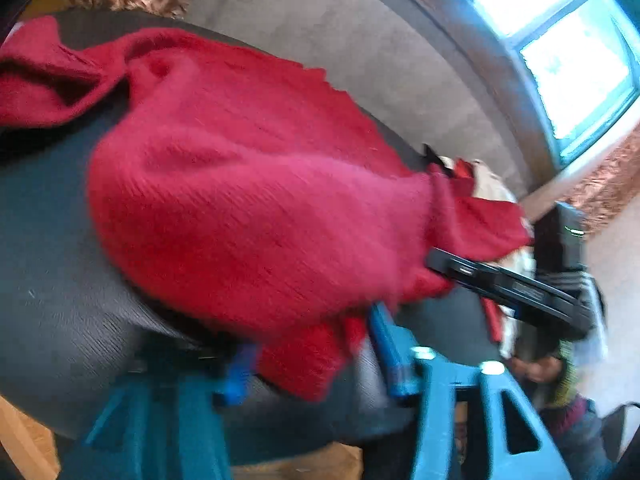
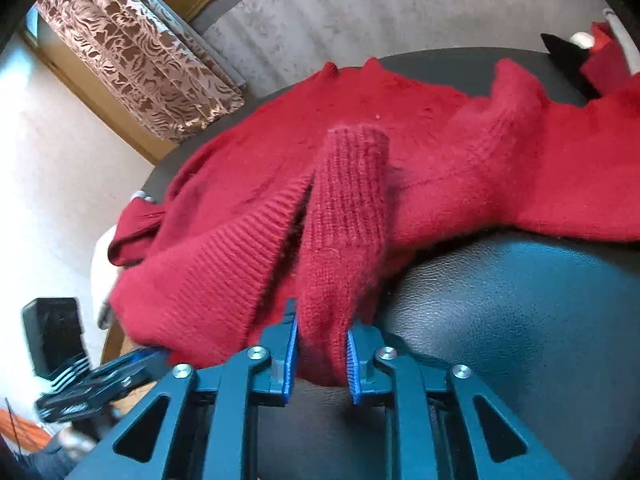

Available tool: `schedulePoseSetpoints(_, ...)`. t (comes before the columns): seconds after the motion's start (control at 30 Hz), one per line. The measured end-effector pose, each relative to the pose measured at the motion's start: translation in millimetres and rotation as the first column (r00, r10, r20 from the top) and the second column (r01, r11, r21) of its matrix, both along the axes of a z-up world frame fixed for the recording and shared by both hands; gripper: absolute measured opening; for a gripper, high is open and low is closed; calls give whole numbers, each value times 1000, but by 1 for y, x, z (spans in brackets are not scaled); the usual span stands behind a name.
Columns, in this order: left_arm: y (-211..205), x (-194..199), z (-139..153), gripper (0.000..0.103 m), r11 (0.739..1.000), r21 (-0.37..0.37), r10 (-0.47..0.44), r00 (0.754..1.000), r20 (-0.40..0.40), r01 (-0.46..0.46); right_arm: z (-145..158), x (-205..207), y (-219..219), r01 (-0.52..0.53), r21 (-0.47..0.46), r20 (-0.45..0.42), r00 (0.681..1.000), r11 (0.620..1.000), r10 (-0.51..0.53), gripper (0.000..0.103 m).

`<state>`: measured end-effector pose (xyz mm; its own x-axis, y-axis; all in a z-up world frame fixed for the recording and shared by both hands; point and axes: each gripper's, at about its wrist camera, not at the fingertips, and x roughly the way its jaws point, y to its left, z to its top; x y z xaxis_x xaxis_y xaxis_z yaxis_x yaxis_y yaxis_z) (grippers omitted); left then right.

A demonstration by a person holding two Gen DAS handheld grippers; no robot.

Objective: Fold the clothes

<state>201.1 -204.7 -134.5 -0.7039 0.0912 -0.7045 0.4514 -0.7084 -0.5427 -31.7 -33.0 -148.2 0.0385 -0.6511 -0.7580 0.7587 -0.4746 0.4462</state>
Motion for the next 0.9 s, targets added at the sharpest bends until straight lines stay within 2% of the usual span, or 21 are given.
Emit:
schedulePoseSetpoints(0.03, -6, -2, 1, 0, 1000, 1, 9, 1000, 15, -9, 5, 4, -2, -12, 5, -22, 1000, 1000, 12, 16)
schedulePoseSetpoints(0.1, -30, 4, 8, 0, 997, 61, 52, 998, -26, -50, 19, 12, -4, -35, -1, -60, 998, 999, 35, 13)
schedulePoseSetpoints(0.2, -61, 30, 49, 0, 994, 23, 110, 985, -135, -108, 51, 18, 2, -51, -67, -98, 994, 996, 44, 12)
schedulePoseSetpoints(0.3, -86, 69, 102, 0, 986, -50, 142, 952, -270, -161, 82, 23, 16, -65, -142, -128, 991, 988, 47, 11)
schedulePoseSetpoints(0.37, -97, 94, 124, 0, 986, -53, 133, 935, -329, -159, 101, 26, 27, -75, -183, -147, 988, 980, 48, 10)
schedulePoseSetpoints(0.4, -99, 100, 126, 3, 987, -50, 131, 936, -327, -155, 105, 27, 33, -76, -187, -155, 987, 979, 47, 9)
schedulePoseSetpoints(0.43, -99, 106, 123, 13, 985, -59, 135, 940, -315, -161, 106, 27, 38, -72, -181, -166, 985, 981, 42, 9)
schedulePoseSetpoints(0.5, -87, 110, 106, 24, 984, -104, 116, 959, -257, -147, 103, 25, 48, -50, -163, -173, 985, 985, 21, 9)
schedulePoseSetpoints(0.53, -79, 107, 91, 26, 988, -99, 98, 972, -212, -121, 99, 22, 51, -36, -154, -170, 985, 987, 9, 9)
schedulePoseSetpoints(0.6, -63, 99, 49, 30, 997, -17, 67, 992, -105, -69, 90, 17, 53, 0, -129, -172, 985, 992, -22, 9)
schedulePoseSetpoints(0.67, -51, 91, 16, 39, 997, 60, 42, 999, -27, -40, 76, 9, 53, 39, -85, -182, 982, 996, -54, 9)
schedulePoseSetpoints(0.73, -39, 81, 2, 47, 998, 60, 18, 1000, 13, -19, 64, 5, 56, 54, -81, -140, 988, 995, -65, 12)
schedulePoseSetpoints(0.77, -32, 73, 0, 47, 1000, 30, 9, 1000, 15, -9, 58, 4, 58, 59, -81, -116, 991, 995, -69, 12)
schedulePoseSetpoints(0.8, -28, 66, 2, 54, 1000, -9, 1, 1000, 7, -1, 51, 4, 60, 64, -80, -93, 993, 995, -71, 12)
schedulePoseSetpoints(0.83, -23, 59, 5, 62, 999, -47, -6, 1000, -1, 6, 46, 6, 62, 66, -77, -73, 995, 995, -72, 18)
schedulePoseSetpoints(0.87, -19, 53, 7, 65, 996, -84, -11, 1000, -7, 10, 40, 8, 64, 68, -73, -53, 996, 995, -72, 23)
schedulePoseSetpoints(0.9, -18, 47, 9, 65, 994, -112, -5, 1000, -9, 4, 34, 10, 67, 72, -73, -31, 997, 995, -74, 37)
